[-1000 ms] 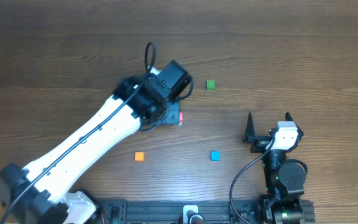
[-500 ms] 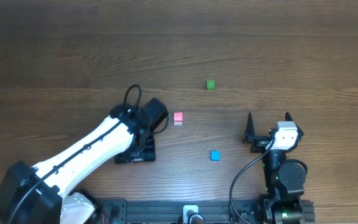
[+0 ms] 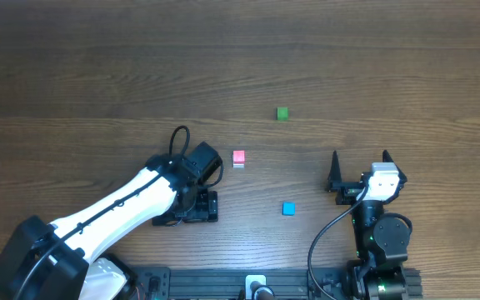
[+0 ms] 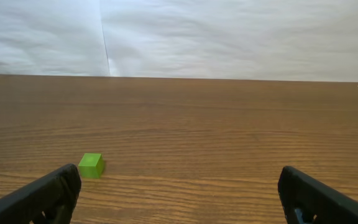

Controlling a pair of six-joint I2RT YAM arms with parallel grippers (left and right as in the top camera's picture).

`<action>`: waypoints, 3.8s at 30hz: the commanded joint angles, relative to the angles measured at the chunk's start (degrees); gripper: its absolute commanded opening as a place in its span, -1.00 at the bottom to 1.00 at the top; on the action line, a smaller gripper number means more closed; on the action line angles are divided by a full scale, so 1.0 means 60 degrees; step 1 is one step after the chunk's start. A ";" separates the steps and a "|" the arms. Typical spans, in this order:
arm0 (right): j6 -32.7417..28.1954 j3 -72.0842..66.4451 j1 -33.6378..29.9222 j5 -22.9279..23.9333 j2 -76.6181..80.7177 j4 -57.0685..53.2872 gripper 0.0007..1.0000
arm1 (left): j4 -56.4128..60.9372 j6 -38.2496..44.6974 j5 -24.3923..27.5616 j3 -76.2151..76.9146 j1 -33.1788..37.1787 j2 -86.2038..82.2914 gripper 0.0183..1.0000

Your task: Stack Cubes

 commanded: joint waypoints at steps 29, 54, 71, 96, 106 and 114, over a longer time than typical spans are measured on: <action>-0.0066 -0.0087 -0.0062 -0.0080 -0.0062 0.0018 0.99 | 0.1180 0.0379 -0.0703 -0.0386 0.0171 0.0543 0.17; -0.0066 -0.0087 -0.0062 -0.0080 -0.0062 0.0018 0.99 | 0.1304 0.0317 -0.0634 -0.0510 0.0171 0.0543 -0.64; -0.0066 -0.0087 -0.0062 -0.0080 -0.0062 0.0018 0.99 | 0.0259 0.0321 -0.1191 0.2845 0.0142 0.0546 -0.96; -0.0066 -0.0087 -0.0062 -0.0080 -0.0062 0.0018 0.99 | -0.0729 0.0164 -0.1497 0.6980 -0.0637 0.4368 -0.96; -0.0066 -0.0087 -0.0062 -0.0080 -0.0062 0.0018 0.99 | -0.0707 -0.0171 -0.1494 0.6980 -0.0739 0.4535 -0.96; -0.0066 -0.0087 -0.0062 -0.0080 -0.0062 0.0018 0.99 | -0.0743 -0.0364 -0.1494 0.6980 -0.0747 0.4707 -0.96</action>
